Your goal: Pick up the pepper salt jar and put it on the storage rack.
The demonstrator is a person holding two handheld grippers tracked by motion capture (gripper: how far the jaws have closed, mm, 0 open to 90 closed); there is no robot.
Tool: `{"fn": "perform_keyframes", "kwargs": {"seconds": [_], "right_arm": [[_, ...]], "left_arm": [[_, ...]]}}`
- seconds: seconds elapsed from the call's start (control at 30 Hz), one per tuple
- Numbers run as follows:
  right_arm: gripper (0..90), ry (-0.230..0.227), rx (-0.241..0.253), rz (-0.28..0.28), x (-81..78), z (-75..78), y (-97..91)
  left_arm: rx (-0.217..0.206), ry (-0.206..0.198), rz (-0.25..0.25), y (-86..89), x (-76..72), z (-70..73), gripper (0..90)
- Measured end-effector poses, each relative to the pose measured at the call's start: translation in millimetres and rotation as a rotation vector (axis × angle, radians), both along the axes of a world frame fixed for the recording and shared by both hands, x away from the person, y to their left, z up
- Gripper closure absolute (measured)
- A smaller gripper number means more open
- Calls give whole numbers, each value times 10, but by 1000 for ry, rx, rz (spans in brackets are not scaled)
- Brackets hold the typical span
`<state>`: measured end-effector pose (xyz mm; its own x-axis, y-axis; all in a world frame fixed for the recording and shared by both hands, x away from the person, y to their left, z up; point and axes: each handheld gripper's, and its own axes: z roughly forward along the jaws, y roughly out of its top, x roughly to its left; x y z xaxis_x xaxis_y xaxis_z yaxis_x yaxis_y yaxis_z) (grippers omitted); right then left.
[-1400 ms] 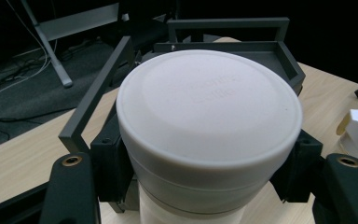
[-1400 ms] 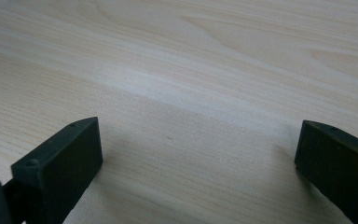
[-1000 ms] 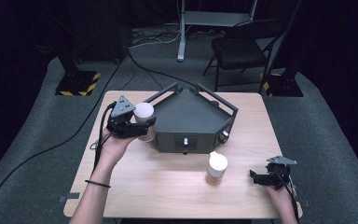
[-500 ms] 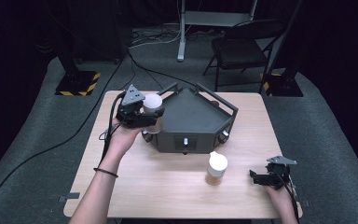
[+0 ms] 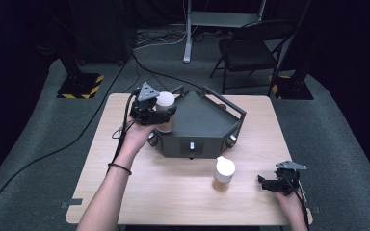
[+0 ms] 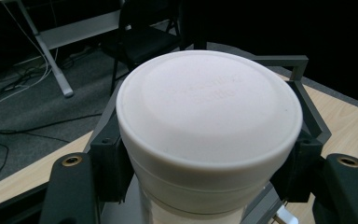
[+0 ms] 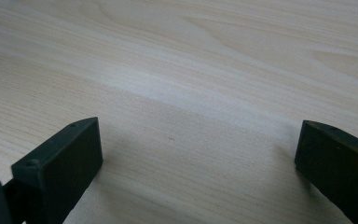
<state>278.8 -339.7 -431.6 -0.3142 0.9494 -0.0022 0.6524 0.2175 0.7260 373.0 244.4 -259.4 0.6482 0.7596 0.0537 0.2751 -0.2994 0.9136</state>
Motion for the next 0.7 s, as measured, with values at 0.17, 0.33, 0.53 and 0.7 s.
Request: {"fn": "perform_keyframes", "kwargs": {"seconds": [0.17,0.33,0.53,0.7], "right_arm": [[0,-1,-1,2,2,-1,0],[0,-1,-2,3,2,0,-1],[0,0,-1,3,3,0,-3],[0,0,-1,4,3,0,-2]], "left_arm": [[-4,11,11,-41,58,-70,338],[-2,20,23,-86,102,-109,338],[-3,41,20,-123,153,-132,338],[1,55,25,-155,176,-143,338]]}}
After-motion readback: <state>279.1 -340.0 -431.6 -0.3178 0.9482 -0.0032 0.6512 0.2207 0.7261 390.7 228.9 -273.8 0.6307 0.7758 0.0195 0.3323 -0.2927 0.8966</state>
